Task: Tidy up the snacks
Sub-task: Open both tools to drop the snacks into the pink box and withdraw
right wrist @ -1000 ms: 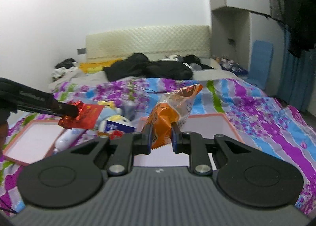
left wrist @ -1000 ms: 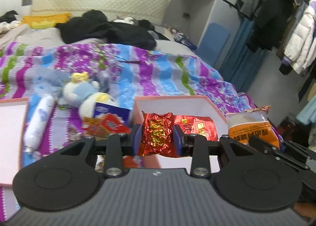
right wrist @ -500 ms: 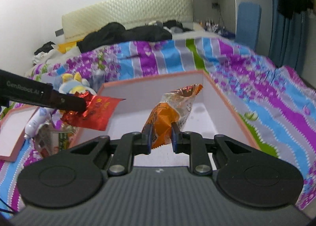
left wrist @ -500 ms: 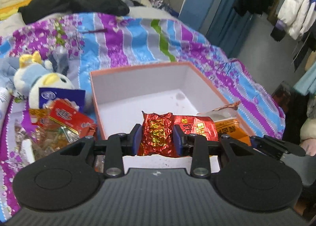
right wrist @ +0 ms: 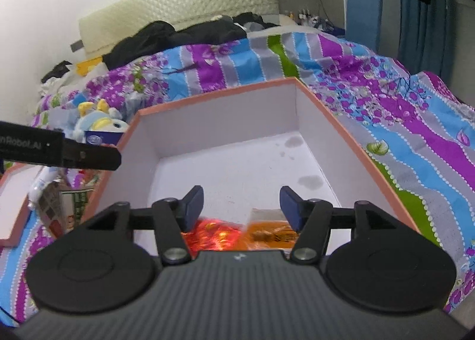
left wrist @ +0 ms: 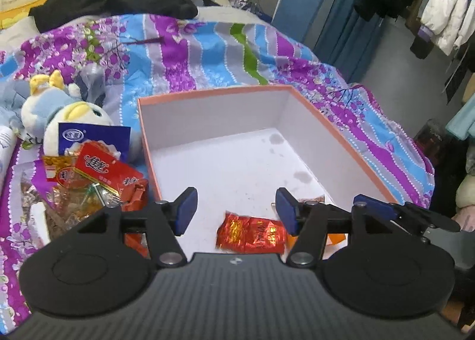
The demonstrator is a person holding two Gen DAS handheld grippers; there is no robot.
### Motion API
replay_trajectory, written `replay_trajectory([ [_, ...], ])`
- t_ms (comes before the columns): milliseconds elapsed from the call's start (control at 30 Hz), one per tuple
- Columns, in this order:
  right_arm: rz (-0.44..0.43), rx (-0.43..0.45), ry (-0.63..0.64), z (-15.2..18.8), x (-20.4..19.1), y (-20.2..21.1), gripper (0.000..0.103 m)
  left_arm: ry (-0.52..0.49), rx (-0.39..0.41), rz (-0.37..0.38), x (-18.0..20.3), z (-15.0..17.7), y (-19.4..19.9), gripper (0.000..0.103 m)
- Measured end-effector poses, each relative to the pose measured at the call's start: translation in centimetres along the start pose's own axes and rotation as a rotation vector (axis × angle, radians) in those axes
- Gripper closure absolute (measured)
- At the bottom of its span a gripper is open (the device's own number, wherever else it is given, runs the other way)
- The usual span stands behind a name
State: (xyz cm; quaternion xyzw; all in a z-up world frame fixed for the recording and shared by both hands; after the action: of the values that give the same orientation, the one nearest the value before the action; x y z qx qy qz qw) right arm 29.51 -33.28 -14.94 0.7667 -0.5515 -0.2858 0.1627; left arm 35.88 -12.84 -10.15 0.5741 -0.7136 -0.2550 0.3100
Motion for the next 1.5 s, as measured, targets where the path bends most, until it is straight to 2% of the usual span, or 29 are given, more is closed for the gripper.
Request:
replay_trajectory([
  [467,-0.067,0.088,0.027,-0.7,-5.0,6.5,0.043,0.061,0.133,-0.003,-1.7,2.0,10.7,0.039],
  [733,-0.139,0.155,0.046,-0.3,-8.4,9.8,0.043,0.054,0.189,-0.056,-3.1,4.4,15.6,0.039],
  [867,-0.142,0.173,0.068,0.5,-9.7,11.2,0.043,0.072,0.204,-0.077,-4.0,6.4,17.4,0.039],
  [1233,-0.176,0.192,0.057,4.5,-13.2,13.3,0.043,0.073,0.253,-0.107,-6.2,11.1,22.1,0.039],
  [1400,-0.186,0.186,0.053,6.9,-14.1,14.1,0.043,0.086,0.279,-0.148,-7.0,14.1,23.5,0.038],
  [1500,-0.180,0.160,0.044,8.8,-14.4,14.3,0.043,0.108,0.254,-0.147,-7.5,16.0,23.6,0.038],
])
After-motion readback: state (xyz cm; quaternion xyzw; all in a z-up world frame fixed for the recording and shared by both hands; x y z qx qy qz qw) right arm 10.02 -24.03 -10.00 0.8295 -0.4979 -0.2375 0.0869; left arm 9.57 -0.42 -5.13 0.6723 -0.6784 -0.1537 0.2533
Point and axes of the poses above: each gripper's, at about its wrist camera, not at the fingertips, and y roughly against the way its jaws point, x to its right, z to its underside, the point moved 3 cm from there along -y, roughly the way its jaws point, and after that the axes turned 6 degrees about -z, right-handed, at the moved point
